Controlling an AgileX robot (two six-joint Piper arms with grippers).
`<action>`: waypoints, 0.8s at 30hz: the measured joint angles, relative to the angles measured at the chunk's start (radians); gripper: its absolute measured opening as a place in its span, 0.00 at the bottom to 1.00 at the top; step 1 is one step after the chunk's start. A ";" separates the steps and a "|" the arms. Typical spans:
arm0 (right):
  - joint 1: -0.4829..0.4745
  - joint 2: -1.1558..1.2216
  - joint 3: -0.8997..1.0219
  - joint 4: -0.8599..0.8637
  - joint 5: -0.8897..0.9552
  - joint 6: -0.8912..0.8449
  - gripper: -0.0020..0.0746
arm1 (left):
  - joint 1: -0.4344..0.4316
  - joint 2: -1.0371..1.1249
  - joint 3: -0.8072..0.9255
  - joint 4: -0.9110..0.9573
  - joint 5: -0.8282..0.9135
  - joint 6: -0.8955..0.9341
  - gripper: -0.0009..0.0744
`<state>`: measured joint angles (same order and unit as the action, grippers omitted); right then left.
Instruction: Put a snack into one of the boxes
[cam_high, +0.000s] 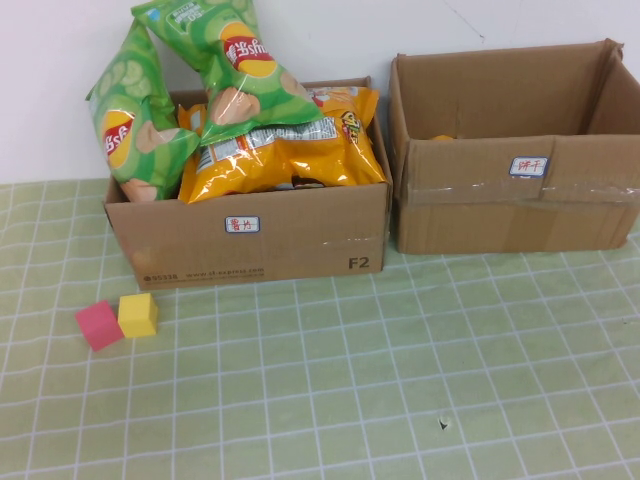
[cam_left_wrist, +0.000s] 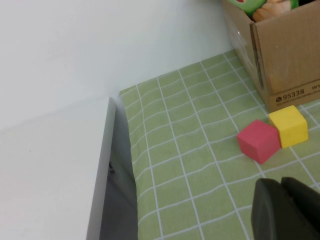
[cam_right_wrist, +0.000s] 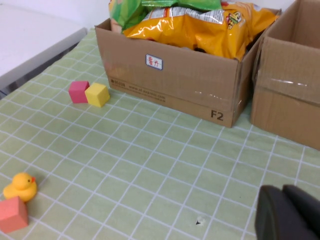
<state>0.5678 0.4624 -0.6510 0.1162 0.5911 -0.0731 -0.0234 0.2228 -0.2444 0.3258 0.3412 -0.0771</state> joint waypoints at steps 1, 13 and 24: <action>0.000 -0.003 0.001 0.000 0.000 0.000 0.02 | 0.000 0.000 0.000 0.000 0.000 0.000 0.01; -0.434 -0.363 0.176 -0.003 -0.009 0.000 0.02 | -0.001 0.000 0.000 0.000 0.000 0.002 0.01; -0.540 -0.478 0.534 -0.003 -0.095 0.000 0.02 | -0.001 0.000 0.000 0.000 0.009 0.002 0.01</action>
<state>0.0281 -0.0153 -0.1169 0.1135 0.4957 -0.0731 -0.0241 0.2228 -0.2440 0.3258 0.3500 -0.0755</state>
